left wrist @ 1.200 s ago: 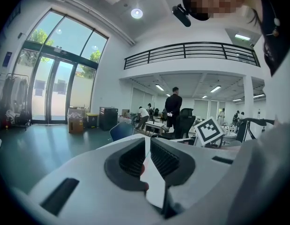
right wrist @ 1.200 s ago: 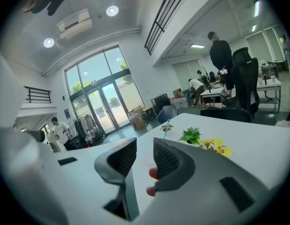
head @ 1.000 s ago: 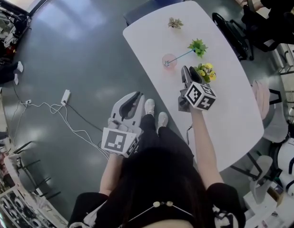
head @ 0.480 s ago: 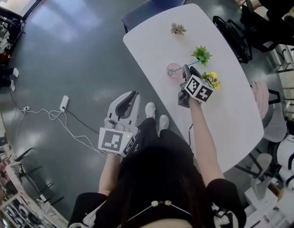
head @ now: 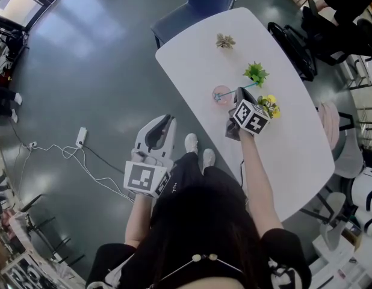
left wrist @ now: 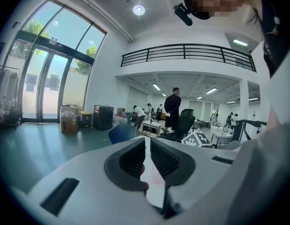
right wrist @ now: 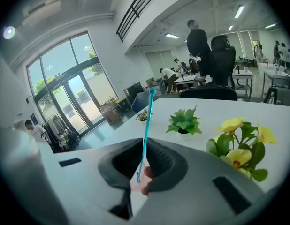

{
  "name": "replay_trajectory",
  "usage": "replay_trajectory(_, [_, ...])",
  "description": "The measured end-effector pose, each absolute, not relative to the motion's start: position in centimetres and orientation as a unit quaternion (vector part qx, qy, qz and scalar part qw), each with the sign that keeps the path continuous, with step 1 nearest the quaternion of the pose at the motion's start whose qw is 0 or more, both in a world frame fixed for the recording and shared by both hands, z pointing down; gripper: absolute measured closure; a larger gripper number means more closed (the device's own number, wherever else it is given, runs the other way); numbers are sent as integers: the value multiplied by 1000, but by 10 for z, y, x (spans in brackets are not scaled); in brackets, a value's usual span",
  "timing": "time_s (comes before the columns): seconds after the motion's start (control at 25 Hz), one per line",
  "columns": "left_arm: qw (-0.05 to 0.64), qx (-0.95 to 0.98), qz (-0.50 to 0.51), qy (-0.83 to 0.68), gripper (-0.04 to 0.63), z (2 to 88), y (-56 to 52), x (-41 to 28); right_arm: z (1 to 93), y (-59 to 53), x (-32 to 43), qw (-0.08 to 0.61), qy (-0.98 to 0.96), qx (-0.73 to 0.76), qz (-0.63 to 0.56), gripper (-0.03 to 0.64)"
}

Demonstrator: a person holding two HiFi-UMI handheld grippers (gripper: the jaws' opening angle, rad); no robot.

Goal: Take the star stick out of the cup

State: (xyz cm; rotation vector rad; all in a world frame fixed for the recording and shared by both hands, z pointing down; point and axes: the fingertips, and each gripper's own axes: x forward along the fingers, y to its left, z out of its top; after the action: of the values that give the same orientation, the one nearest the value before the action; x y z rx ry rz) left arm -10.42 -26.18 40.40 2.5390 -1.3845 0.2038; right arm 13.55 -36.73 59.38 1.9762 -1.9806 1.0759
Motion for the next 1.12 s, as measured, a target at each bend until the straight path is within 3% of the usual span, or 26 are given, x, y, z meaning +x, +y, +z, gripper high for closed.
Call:
replay_trajectory(0.24, [119,874,71,-466,558,403,-266,-102,575,-367,131,68,-670,660,334,597])
replay_trajectory(0.76, [113,882,65,-453,558,399,-269,-93,470,-337,82,127,-772,604,151,598])
replay_trajectory(1.12, [112,890,59,-438,558,397,-272,-79,393,-311,71,102,-796,585,116,597])
